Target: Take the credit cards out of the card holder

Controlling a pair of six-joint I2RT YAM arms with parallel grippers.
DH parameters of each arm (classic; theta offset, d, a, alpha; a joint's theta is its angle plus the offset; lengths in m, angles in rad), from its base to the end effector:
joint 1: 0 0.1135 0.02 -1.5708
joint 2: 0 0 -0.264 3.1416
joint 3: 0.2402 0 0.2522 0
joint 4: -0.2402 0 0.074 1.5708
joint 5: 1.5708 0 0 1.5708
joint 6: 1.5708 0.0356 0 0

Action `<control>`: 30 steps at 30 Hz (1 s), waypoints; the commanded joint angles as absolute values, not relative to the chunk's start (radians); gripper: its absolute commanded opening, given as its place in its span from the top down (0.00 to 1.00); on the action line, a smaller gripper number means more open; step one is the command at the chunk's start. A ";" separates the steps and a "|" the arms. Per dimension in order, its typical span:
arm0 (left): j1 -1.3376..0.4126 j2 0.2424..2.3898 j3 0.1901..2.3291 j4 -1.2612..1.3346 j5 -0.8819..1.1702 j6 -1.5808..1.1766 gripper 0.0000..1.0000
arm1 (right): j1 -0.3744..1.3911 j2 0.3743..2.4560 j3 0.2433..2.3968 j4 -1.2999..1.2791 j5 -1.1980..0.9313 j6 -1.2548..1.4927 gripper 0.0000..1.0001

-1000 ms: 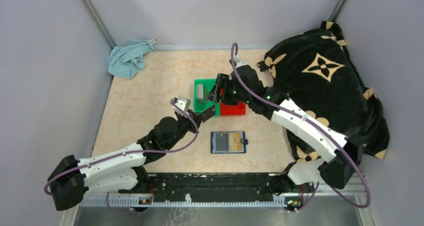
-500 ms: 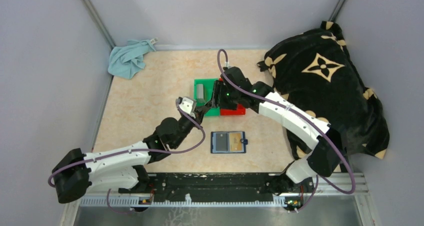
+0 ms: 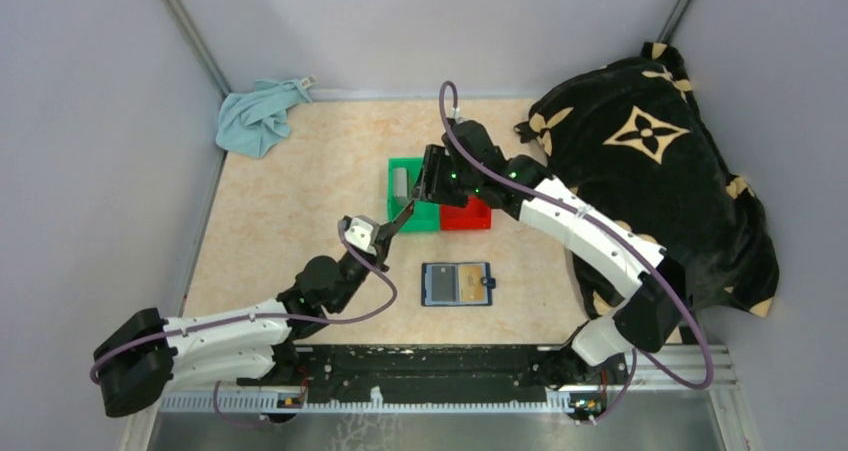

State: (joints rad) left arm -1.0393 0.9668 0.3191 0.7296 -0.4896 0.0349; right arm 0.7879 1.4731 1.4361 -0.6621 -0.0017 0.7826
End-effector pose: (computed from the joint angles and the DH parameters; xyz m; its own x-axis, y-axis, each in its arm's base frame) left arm 0.1192 -0.1697 0.2395 0.0597 -0.0408 -0.9974 0.5215 0.8533 -0.0037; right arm 0.2293 0.2305 0.3566 -0.8223 0.1732 -0.5420 -0.1832 0.8212 0.5405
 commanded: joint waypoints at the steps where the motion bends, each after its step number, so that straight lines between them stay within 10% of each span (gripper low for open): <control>1: -1.046 0.984 0.239 0.938 -0.469 0.147 1.00 | 0.776 1.489 1.473 -0.603 -0.023 0.792 0.50; 19: -1.062 1.125 0.201 1.225 -0.344 0.403 1.00 | 0.775 1.586 1.464 -0.557 -0.060 0.804 0.50; 30: -1.093 1.117 0.204 1.196 -0.436 0.435 1.00 | 0.775 1.595 1.470 -0.572 -0.050 0.810 1.00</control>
State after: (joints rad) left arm -1.0786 1.1259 0.1997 1.1660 -0.3828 0.4129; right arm 0.7803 1.6001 1.4288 -0.5854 -0.0624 0.8192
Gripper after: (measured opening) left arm 0.006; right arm 0.024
